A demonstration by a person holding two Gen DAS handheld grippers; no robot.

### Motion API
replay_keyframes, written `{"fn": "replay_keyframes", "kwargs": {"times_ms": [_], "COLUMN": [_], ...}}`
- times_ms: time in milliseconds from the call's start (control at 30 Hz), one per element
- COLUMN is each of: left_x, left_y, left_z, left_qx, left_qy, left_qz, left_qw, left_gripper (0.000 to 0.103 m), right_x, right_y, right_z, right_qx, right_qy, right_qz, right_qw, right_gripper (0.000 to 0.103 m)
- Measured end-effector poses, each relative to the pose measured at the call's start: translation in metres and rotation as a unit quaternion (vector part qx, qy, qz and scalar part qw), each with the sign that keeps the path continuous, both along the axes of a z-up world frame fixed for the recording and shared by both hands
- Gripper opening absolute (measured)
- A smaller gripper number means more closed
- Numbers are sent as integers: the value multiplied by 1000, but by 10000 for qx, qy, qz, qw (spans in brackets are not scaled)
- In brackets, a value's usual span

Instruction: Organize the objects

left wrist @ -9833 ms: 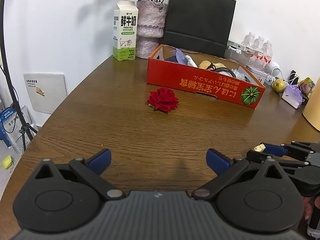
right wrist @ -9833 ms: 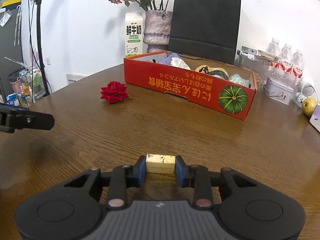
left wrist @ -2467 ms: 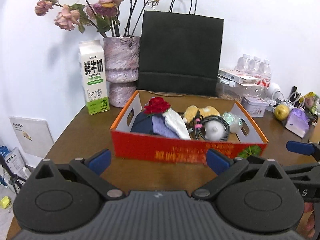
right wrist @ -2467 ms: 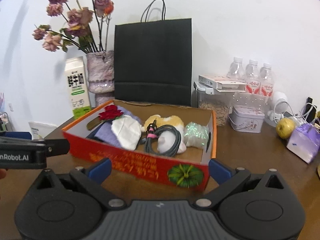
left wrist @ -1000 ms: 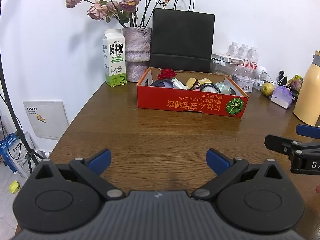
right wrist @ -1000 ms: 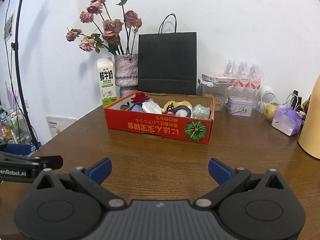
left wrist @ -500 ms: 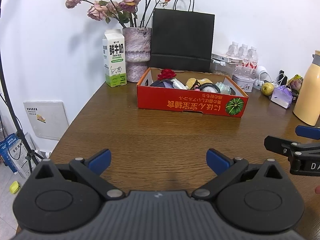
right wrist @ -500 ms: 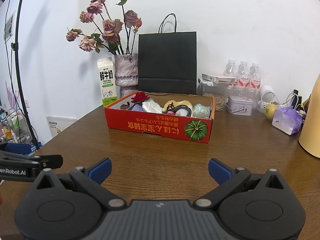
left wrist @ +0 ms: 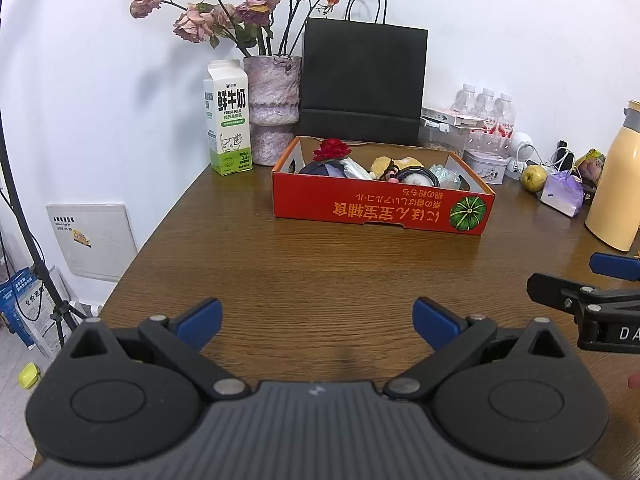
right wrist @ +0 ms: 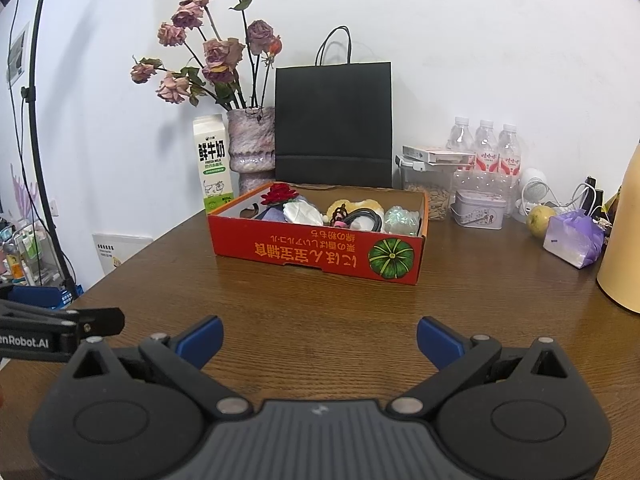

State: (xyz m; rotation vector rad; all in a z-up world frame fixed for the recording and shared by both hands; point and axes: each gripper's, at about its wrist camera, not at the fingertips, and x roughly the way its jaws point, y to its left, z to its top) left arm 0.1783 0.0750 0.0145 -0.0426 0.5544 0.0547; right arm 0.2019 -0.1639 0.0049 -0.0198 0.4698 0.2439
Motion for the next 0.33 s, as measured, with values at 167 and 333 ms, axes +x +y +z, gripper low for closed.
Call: {"fn": "replay_keyframes", "kwargs": {"times_ms": [167, 333], "left_x": [0, 1], "left_y": [-2, -4], "left_z": [0, -1], "left_qx": [40, 78], "left_qy": [6, 43], "left_qz": [16, 0], "left_qw": [10000, 10000], "left_gripper": [103, 103], "right_x": [-1, -1], "right_y": [0, 0], "right_z": [0, 0], "right_qx": [6, 10], "right_qy": [0, -2], "right_qz": [-7, -8], "right_qw": [10000, 10000], "right_gripper": [103, 103]}}
